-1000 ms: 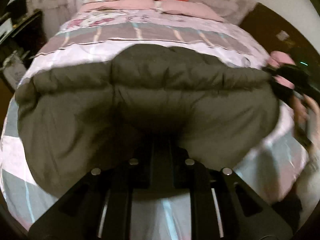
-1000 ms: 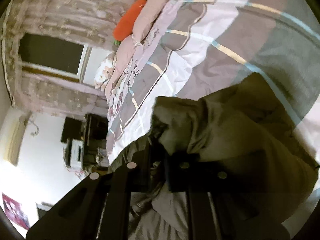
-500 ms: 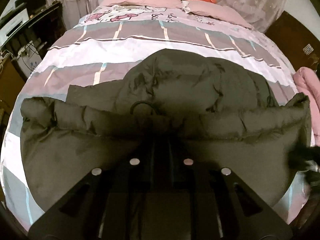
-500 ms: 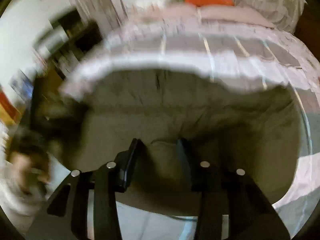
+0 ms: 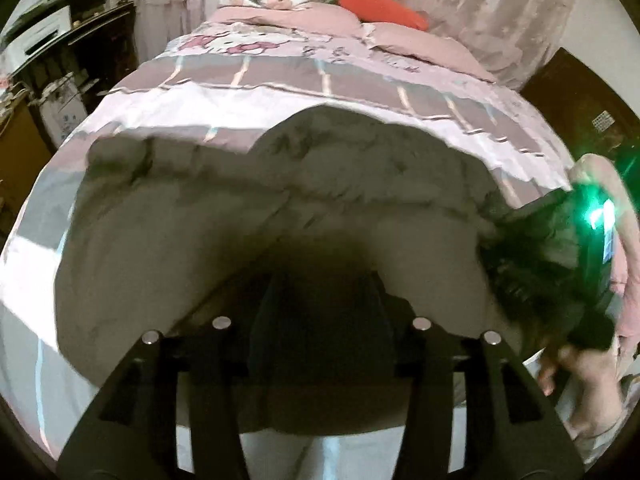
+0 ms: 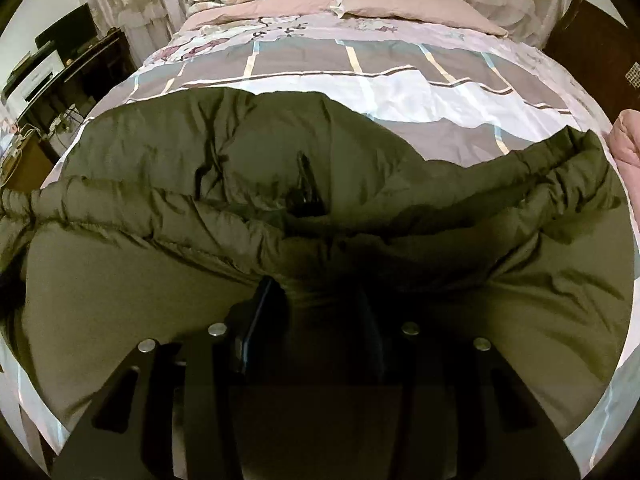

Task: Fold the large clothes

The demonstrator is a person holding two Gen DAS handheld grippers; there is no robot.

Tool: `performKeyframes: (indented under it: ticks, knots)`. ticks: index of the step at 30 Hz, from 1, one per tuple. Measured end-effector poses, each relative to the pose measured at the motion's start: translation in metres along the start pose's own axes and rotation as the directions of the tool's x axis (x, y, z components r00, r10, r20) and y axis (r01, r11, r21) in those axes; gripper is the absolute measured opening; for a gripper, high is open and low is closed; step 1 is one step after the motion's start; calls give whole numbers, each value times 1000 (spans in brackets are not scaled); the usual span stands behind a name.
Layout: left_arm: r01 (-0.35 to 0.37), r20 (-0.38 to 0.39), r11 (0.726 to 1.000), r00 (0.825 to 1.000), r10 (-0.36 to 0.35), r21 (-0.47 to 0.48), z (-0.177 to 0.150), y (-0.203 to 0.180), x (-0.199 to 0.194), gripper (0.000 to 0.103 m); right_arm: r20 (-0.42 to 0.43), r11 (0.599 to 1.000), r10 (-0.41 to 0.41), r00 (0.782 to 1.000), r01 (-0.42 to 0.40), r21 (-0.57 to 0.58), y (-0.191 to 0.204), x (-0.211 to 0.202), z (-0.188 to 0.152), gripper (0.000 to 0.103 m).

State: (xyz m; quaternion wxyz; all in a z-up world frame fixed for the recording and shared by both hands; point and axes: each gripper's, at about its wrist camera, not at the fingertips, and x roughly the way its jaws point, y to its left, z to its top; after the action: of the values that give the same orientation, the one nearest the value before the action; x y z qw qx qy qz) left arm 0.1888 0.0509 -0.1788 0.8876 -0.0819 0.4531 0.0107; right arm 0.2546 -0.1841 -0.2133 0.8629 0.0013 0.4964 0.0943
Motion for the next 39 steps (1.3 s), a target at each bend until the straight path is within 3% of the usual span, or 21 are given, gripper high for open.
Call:
performKeyframes:
  ticks: [3,6,9,13,21,25,28,31,33,36,39]
  knots:
    - [-83,-6,996,997,83,-40,-2,25,6,39,30,999,-17,999,16,46,-2,-24,3,45]
    - [-113,-35,991,993,111,-68,5,45,15,39,108,991,-102,989,92,93,-17,-49,3,50]
    - [-178,-57,984,983,177,-20,10,49,31,39,50,969,-151,987,138,204,-53,-42,4,51]
    - [-176,-108,984,979,173,-21,19,55,53,40,-10,960,-167,986,165,225,-83,-13,3,51]
    - [-178,-169,981,972,164,-70,39,70,88,40,-62,962,-194,979,202,183,-79,12,1,52]
    - [-212,-146,977,967,209,-9,32,63,95,42,-81,966,-166,983,178,187,-82,16,0,52]
    - [-209,-151,976,969,197,-62,33,65,81,37,-73,938,-144,987,159,307,-95,-6,1,51]
    - [-159,-62,984,986,154,-78,37,58,40,40,-35,917,-105,994,111,384,-104,-40,1,53]
    - [-159,-11,985,987,159,-61,35,55,15,54,-29,917,-166,986,165,364,-106,-62,-4,55]
    - [-156,8,985,988,157,-74,25,63,-2,54,-70,907,-249,966,258,332,-110,-73,-17,55]
    - [-182,-20,978,983,181,-99,14,80,3,52,-99,908,-298,949,314,276,-108,-70,-29,55]
